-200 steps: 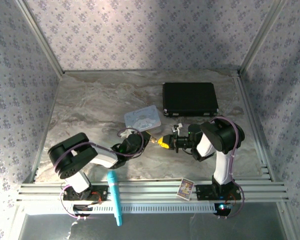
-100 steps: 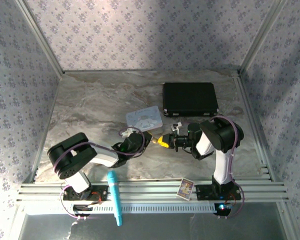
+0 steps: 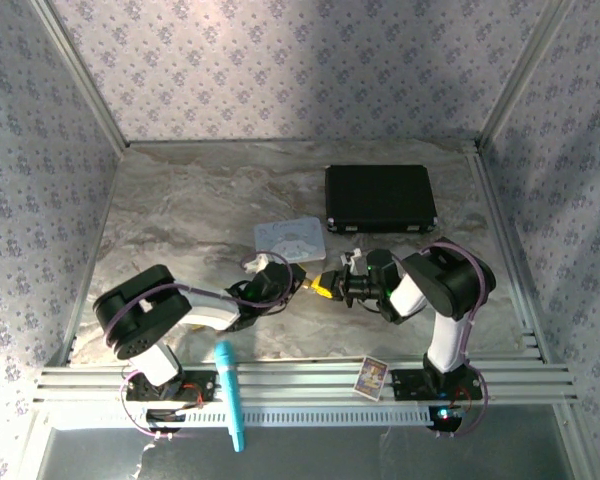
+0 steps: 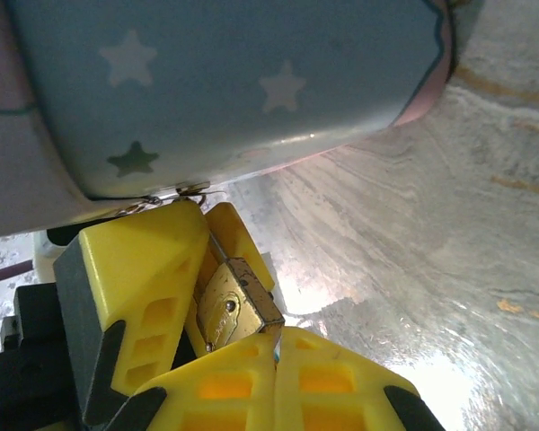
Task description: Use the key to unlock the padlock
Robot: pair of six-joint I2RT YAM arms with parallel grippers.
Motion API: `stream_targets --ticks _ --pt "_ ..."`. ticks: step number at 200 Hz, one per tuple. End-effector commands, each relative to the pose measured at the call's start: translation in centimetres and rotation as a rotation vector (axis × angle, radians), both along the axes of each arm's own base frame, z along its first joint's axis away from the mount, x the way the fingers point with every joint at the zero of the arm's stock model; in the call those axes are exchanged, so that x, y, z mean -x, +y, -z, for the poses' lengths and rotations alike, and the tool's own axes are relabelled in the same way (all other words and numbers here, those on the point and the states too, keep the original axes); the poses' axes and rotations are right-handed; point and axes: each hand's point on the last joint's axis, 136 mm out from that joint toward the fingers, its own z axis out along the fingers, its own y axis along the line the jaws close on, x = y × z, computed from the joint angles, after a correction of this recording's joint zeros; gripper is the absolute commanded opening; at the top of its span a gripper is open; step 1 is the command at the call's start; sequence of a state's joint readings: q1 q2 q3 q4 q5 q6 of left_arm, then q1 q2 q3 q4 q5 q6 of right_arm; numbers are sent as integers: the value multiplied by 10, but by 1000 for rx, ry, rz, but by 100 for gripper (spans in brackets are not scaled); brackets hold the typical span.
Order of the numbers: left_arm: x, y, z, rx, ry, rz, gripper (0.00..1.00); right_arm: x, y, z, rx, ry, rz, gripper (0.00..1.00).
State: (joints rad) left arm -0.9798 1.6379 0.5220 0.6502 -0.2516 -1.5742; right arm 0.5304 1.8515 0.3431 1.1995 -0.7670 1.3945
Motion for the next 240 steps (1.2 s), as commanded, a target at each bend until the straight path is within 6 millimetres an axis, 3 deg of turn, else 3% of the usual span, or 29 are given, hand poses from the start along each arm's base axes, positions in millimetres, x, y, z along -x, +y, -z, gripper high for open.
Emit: stream_targets --ticks 1,51,96,135,163,182,198,240 --pt "24 -46 -18 116 36 179 24 -1 12 -22 -31 -93 -16 0" --pt "24 -43 -17 69 29 186 39 5 11 -26 -5 -111 -22 0" --pt "24 -41 -15 68 30 175 30 8 11 -24 24 -107 -25 0" --pt "23 -33 -12 53 31 148 47 10 10 -23 24 -106 -23 0" --pt "22 -28 -12 45 31 128 53 11 10 -22 28 -104 -22 0" --pt "22 -15 -6 9 66 79 53 12 10 -21 31 -99 -23 0" --pt "18 -9 -11 5 40 52 51 13 11 -20 36 -98 -29 0" --pt "18 -7 -16 -4 29 53 32 15 15 -21 32 -100 -37 0"
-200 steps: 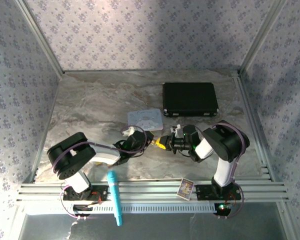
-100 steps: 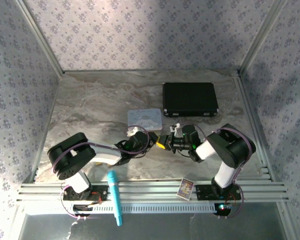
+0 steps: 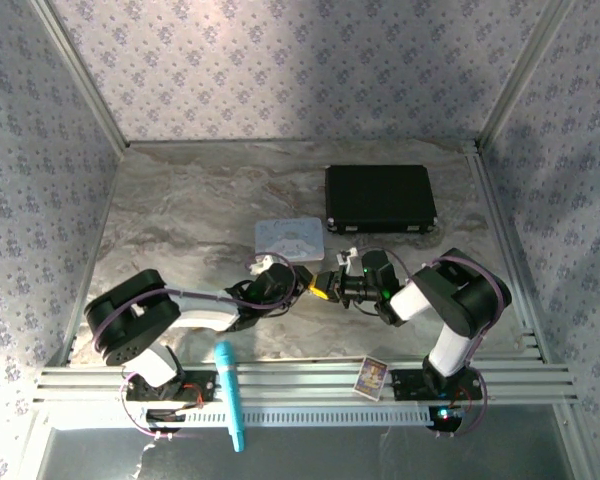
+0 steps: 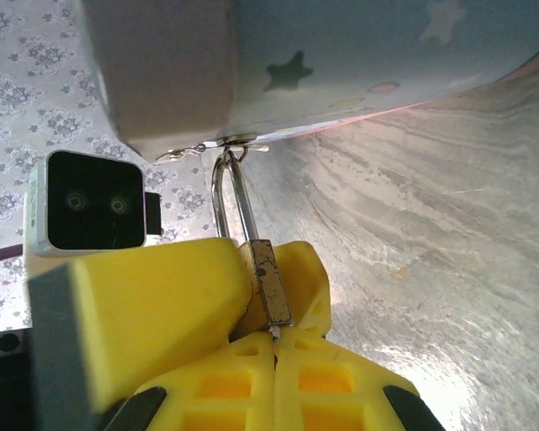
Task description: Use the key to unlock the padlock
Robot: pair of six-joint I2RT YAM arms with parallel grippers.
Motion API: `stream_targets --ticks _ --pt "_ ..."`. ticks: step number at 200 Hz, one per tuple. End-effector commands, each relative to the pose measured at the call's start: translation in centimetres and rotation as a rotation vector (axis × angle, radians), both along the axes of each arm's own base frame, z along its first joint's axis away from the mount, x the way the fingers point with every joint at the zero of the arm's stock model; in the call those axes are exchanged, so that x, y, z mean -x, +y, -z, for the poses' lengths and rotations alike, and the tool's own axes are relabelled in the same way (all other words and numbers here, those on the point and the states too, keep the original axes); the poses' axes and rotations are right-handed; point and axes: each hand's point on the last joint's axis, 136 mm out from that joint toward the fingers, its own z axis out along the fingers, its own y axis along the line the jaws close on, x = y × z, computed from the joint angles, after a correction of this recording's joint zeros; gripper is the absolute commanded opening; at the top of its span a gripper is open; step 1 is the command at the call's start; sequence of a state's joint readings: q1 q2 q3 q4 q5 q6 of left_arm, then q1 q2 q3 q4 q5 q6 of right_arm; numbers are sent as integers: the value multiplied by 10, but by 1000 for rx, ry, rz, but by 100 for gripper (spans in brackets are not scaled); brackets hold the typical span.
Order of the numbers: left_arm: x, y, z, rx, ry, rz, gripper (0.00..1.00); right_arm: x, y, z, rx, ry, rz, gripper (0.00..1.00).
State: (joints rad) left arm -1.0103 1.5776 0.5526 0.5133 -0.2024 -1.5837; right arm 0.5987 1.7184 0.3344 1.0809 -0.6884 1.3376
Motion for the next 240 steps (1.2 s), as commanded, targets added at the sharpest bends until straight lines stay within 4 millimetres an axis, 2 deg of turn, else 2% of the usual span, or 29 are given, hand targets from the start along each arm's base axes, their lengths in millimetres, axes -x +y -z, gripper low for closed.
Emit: stream_targets --ticks 1,18,32,61,110,121,143,162,203,228,240 --pt "-1 3 -10 14 -23 -15 32 4 5 -4 -2 -25 -26 0" --pt "0 9 -5 12 -13 -34 35 4 5 -5 -4 -26 -25 0" --pt "0 12 -3 14 -12 -44 46 4 6 -6 -4 -26 -25 0" --pt "-3 21 -6 28 -31 -75 47 5 6 -5 0 -22 -28 0" --pt "-4 23 -12 16 -53 -76 23 5 8 -3 4 -19 -33 0" --pt "-5 22 -14 22 -55 -72 16 6 10 -5 1 -23 -40 0" --pt "-3 16 -13 26 -47 -46 10 5 14 -6 -2 -25 -44 0" --pt "-2 12 -12 40 -39 -33 0 3 17 -9 -11 -22 -42 0" --pt "1 10 -13 58 -33 -27 0 -5 19 -16 -73 53 28 0" --pt "2 12 -15 49 -33 -34 0 -4 18 -13 -25 35 33 0" --pt "1 17 -13 16 -25 -40 0 -1 10 -3 49 20 41 13"
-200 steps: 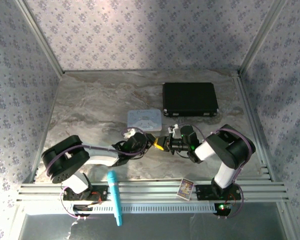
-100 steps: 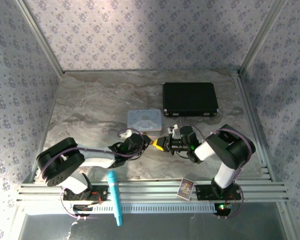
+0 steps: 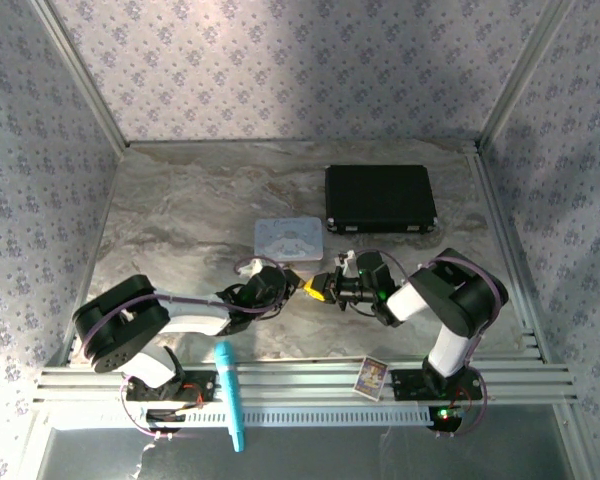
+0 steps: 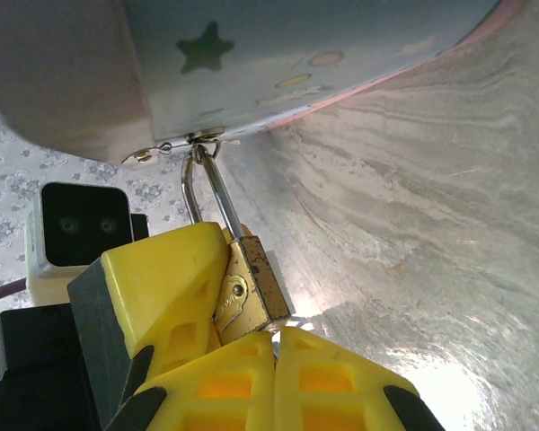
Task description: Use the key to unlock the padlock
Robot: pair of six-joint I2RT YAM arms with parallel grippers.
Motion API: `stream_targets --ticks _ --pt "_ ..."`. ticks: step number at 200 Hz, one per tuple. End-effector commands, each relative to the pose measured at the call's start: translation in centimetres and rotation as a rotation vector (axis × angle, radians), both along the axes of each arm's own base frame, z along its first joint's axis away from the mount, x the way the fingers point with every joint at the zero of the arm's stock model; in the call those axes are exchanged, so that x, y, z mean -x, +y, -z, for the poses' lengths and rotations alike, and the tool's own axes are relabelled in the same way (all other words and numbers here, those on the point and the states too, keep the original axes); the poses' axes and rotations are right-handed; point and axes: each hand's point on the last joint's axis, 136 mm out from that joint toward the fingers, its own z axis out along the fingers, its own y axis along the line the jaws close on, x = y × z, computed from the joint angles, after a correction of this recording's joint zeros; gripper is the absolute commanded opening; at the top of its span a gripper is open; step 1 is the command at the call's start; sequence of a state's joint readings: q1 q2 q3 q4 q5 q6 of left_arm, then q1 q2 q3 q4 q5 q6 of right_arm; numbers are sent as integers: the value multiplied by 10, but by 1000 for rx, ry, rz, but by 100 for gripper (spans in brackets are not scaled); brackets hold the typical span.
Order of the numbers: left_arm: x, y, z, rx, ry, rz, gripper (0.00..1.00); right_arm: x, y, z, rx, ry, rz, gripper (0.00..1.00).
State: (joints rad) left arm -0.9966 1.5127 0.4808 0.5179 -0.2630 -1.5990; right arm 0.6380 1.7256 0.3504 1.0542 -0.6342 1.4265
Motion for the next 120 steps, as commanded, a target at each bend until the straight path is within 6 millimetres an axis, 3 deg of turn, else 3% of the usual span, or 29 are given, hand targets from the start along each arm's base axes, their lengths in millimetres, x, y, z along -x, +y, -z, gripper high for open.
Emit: stream_targets --ticks 1,30,54,73,78,82,84,100,120 --pt "3 -9 -14 24 -6 32 0 -2 1 -7 51 -64 1 14" --pt "3 1 -10 -24 4 8 0 10 -20 4 219 -105 -19 50" --pt "2 5 -8 -30 8 -3 0 18 -38 3 363 -160 -56 63" --pt "2 4 -9 -28 9 1 0 22 -52 -4 550 -301 -156 72" --pt "2 3 -10 -30 10 3 0 24 -57 -6 620 -345 -190 79" --pt "3 3 -9 -32 13 5 0 24 -62 -8 676 -376 -209 95" --pt "3 3 -9 -35 15 6 0 23 -65 -9 704 -390 -209 98" --pt "3 3 -11 -39 16 10 0 16 -86 -21 927 -546 -243 99" --pt "4 2 -12 -43 16 16 0 8 -97 -32 1031 -654 -229 97"
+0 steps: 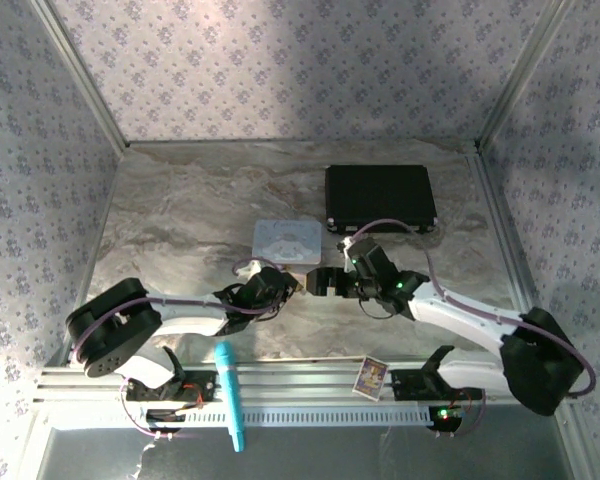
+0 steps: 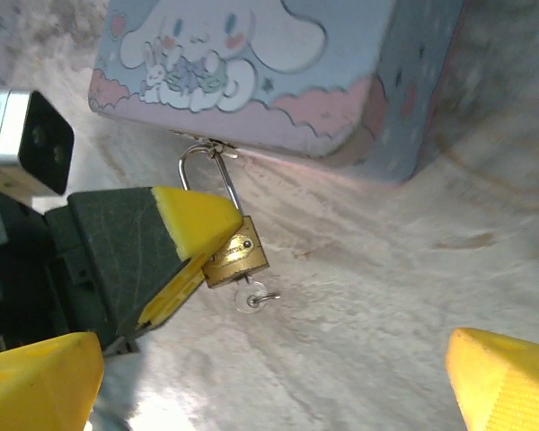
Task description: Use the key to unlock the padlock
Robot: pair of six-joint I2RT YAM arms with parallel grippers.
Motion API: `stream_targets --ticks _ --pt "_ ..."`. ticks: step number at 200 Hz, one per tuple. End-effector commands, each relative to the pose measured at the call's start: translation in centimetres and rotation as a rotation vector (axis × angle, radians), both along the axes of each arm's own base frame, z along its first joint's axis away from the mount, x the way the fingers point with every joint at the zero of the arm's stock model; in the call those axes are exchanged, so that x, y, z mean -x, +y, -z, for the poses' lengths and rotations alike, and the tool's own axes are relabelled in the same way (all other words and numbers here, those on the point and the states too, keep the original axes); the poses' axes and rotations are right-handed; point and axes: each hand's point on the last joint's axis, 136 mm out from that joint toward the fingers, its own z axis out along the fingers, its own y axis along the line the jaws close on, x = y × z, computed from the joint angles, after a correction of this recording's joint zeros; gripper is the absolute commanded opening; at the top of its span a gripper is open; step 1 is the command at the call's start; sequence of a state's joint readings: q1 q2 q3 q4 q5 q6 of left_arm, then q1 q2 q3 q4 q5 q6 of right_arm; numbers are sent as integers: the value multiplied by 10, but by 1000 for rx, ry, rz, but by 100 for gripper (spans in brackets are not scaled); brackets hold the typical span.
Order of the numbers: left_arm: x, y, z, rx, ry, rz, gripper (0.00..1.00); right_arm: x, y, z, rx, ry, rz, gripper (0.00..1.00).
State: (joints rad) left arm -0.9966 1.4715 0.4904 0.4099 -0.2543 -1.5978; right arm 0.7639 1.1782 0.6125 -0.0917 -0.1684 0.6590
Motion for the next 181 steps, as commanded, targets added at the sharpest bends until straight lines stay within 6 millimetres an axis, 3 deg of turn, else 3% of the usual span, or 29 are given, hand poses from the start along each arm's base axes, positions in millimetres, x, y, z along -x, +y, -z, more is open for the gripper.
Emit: stream_targets --ticks 1,37,53,76,130,181 --pt "-3 -5 -15 4 -20 9 0 0 -53 18 390 -144 -37 97" --pt "-2 -7 -18 12 -19 16 0 -7 -40 14 446 -325 -134 69" --pt "-1 -9 -19 21 -16 24 0 -4 -22 13 394 -358 -197 64" --pt "-1 -11 -21 34 -15 34 0 8 5 15 319 -430 -327 42" --pt "-1 -15 -26 50 -18 41 0 23 38 34 320 -435 -485 25" --pt "4 -22 -28 65 -14 67 0 7 51 39 316 -445 -443 16"
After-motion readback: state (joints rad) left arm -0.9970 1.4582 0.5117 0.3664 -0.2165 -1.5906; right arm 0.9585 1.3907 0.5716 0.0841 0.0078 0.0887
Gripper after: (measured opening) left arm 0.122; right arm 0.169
